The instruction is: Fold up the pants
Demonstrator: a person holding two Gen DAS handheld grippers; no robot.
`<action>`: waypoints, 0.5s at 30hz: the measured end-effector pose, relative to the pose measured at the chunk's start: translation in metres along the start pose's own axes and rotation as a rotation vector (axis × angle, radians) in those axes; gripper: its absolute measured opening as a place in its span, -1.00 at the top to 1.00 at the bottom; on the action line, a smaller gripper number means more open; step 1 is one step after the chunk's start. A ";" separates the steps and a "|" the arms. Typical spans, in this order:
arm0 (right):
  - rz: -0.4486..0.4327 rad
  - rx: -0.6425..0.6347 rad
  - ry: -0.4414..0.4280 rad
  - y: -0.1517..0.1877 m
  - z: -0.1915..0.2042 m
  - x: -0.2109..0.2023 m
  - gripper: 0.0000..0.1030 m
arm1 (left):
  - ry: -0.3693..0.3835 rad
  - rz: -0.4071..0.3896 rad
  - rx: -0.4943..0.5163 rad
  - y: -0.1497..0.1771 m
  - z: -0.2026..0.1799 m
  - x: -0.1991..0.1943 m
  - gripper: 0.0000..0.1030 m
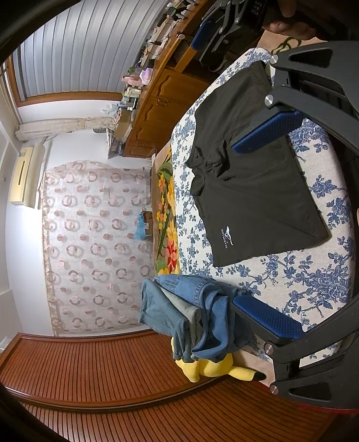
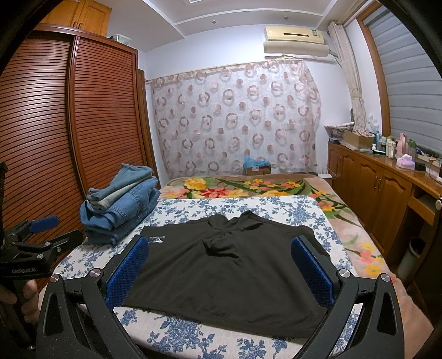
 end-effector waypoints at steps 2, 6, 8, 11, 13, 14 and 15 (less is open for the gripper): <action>0.000 -0.001 0.000 0.000 0.000 0.001 -0.99 | -0.002 0.000 -0.001 0.001 -0.001 0.000 -1.00; -0.001 -0.001 0.000 0.000 0.001 0.002 -0.99 | -0.001 0.000 -0.002 0.001 -0.001 -0.001 -1.00; -0.002 -0.001 0.000 -0.001 0.001 0.003 -0.99 | 0.000 0.000 -0.001 0.001 -0.001 -0.001 -1.00; 0.000 0.002 0.001 0.000 0.000 0.000 -0.99 | -0.001 -0.001 -0.001 0.001 -0.001 -0.001 -1.00; 0.000 0.001 0.001 0.000 0.000 0.000 -0.99 | 0.001 -0.001 -0.001 0.000 0.000 -0.001 -1.00; 0.000 0.000 0.000 0.000 0.000 0.000 -0.99 | -0.001 -0.002 -0.001 0.001 -0.001 -0.001 -1.00; 0.000 0.001 0.001 0.000 0.000 0.000 -0.99 | 0.000 -0.001 -0.001 0.000 0.000 -0.001 -1.00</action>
Point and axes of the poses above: each gripper's, at about its wrist camera, not at the fingertips, and x roughly the way its jaws point, z to its left, y to its underside, the point moved 7 cm from there along x, roughly the way its jaws point, and after that the axes turned 7 degrees about -y, right-handed, at the moved point
